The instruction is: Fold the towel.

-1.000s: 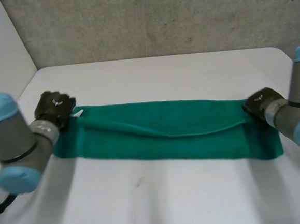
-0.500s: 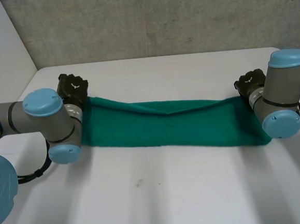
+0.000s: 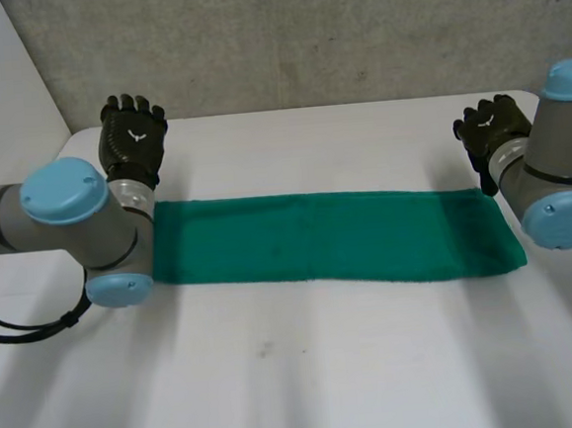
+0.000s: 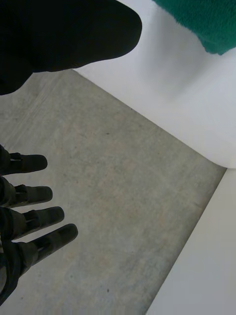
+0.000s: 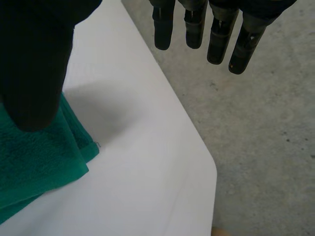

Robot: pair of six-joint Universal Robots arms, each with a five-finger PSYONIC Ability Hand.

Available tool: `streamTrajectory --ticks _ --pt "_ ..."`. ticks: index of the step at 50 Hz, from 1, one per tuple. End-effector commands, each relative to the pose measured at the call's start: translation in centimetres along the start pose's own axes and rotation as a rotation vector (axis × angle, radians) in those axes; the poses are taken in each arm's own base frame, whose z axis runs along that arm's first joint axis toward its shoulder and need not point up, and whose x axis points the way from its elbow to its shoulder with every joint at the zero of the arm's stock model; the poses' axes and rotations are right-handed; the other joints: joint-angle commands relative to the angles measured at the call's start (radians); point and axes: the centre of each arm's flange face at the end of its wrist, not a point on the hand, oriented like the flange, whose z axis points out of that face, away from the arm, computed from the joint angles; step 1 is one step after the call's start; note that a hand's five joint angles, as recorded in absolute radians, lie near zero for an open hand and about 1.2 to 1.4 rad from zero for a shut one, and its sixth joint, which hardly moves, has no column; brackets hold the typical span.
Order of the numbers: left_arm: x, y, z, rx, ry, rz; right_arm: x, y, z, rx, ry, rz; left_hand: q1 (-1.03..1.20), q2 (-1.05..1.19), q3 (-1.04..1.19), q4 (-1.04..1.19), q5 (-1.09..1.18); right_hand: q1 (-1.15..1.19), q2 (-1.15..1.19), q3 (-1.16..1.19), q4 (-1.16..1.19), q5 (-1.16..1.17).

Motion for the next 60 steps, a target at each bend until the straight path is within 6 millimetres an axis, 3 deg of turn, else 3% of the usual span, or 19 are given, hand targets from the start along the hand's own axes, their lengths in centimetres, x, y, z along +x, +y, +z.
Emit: streamTrajectory --ticks 1,3,5,7,13,19,29,37,38,39,48,50,53,54,56,57,59,60 --pt "-1.6 -0.5 -2.8 -0.043 0.021 -0.047 0.6 -0.3 -3.9 -0.045 -0.03 0.026 -0.019 -0.029 -0.039 -0.028 -0.047 -0.03 -0.046 -0.035 -0.057 -0.07" --pt "-1.6 -0.5 -3.2 -0.05 0.027 -0.061 0.5 0.1 -6.0 -0.08 -0.053 0.105 -0.019 -0.029 -0.039 -0.028 -0.047 -0.03 -0.046 -0.035 -0.057 -0.07" --pt "-1.8 -0.5 -4.1 -0.063 0.04 -0.094 0.4 0.4 -6.9 -0.098 -0.065 0.161 -0.019 -0.029 -0.039 -0.028 -0.047 -0.03 -0.046 -0.035 -0.057 -0.07" --pt "-2.2 -0.7 -6.1 -0.092 0.064 -0.177 0.3 1.2 -7.9 -0.131 -0.085 0.249 -0.019 -0.029 -0.039 -0.028 -0.047 -0.03 -0.046 -0.035 -0.057 -0.07" --pt "-2.1 -0.8 -8.7 -0.14 0.125 -0.268 -1.1 3.8 -9.3 -0.173 -0.197 0.364 -0.019 -0.029 -0.039 -0.028 -0.047 0.057 0.04 0.051 0.029 0.016" --pt "-1.5 0.0 -9.7 -0.18 0.171 -0.311 -1.1 6.0 -8.9 -0.174 -0.193 0.398 -0.019 -0.029 -0.039 -0.028 -0.047 0.201 0.184 0.195 0.173 0.16" --pt "-1.4 0.5 -9.9 -0.195 0.181 -0.319 -2.5 8.3 -7.7 -0.193 -0.182 0.378 -0.019 -0.029 -0.039 -0.028 -0.047 0.242 0.225 0.236 0.214 0.201" --pt "-1.2 0.5 -10.0 -0.195 0.186 -0.318 -2.3 9.5 -6.7 -0.204 -0.162 0.374 -0.019 -0.029 -0.039 -0.028 -0.047 0.509 0.492 0.503 0.482 0.468" --pt "-1.2 0.6 -10.0 -0.198 0.188 -0.318 -2.3 9.8 -6.6 -0.207 -0.162 0.367 -0.019 -0.029 -0.039 -0.028 -0.047 0.695 0.678 0.689 0.668 0.654" --pt "-1.2 0.6 -10.1 -0.196 0.187 -0.318 -2.0 10.1 -6.3 -0.209 -0.149 0.358 -0.019 -0.029 -0.039 -0.028 -0.047 1.187 1.17 1.181 1.16 1.146" --pt "-1.1 0.8 -10.4 -0.207 0.193 -0.317 1.3 11.3 -5.1 -0.23 -0.023 0.311 -0.019 -0.029 -0.039 -0.028 -0.047 1.192 1.175 1.186 1.165 1.151" --pt "-1.1 0.8 -10.5 -0.21 0.195 -0.316 4.4 12.5 -4.3 -0.271 0.064 0.21 -0.019 -0.029 -0.039 -0.028 -0.047 1.192 1.175 1.186 1.165 1.151" --pt "-1.1 0.8 -10.4 -0.21 0.194 -0.316 5.9 13.2 -4.0 -0.298 0.097 0.148 -0.019 -0.029 -0.039 -0.028 -0.047 1.192 1.175 1.186 1.165 1.151" --pt "-1.1 0.9 -10.5 -0.212 0.194 -0.316 7.9 13.9 -3.8 -0.335 0.141 0.049 -0.019 -0.029 -0.039 -0.028 -0.047 1.192 1.175 1.186 1.165 1.151" --pt "-1.1 1.0 -10.6 -0.217 0.194 -0.316 8.5 14.0 -3.7 -0.345 0.154 0.02 -0.019 -0.029 -0.039 -0.028 -0.047 1.192 1.175 1.186 1.165 1.151" --pt "-1.2 1.1 -10.6 -0.22 0.192 -0.315 9.7 13.3 -3.4 -0.334 0.177 -0.049 -0.019 -0.029 -0.039 -0.028 -0.047 1.192 1.175 1.186 1.165 1.151" --pt "-1.2 1.1 -10.6 -0.219 0.191 -0.316 10.0 12.7 -3.4 -0.319 0.182 -0.063 -0.019 -0.029 -0.039 -0.028 -0.047 1.192 1.175 1.186 1.165 1.151" --pt "-1.2 1.1 -10.6 -0.219 0.191 -0.316 10.2 10.7 -3.5 -0.266 0.193 -0.073 -0.019 -0.029 -0.039 -0.028 -0.047 1.192 1.175 1.186 1.165 1.151"
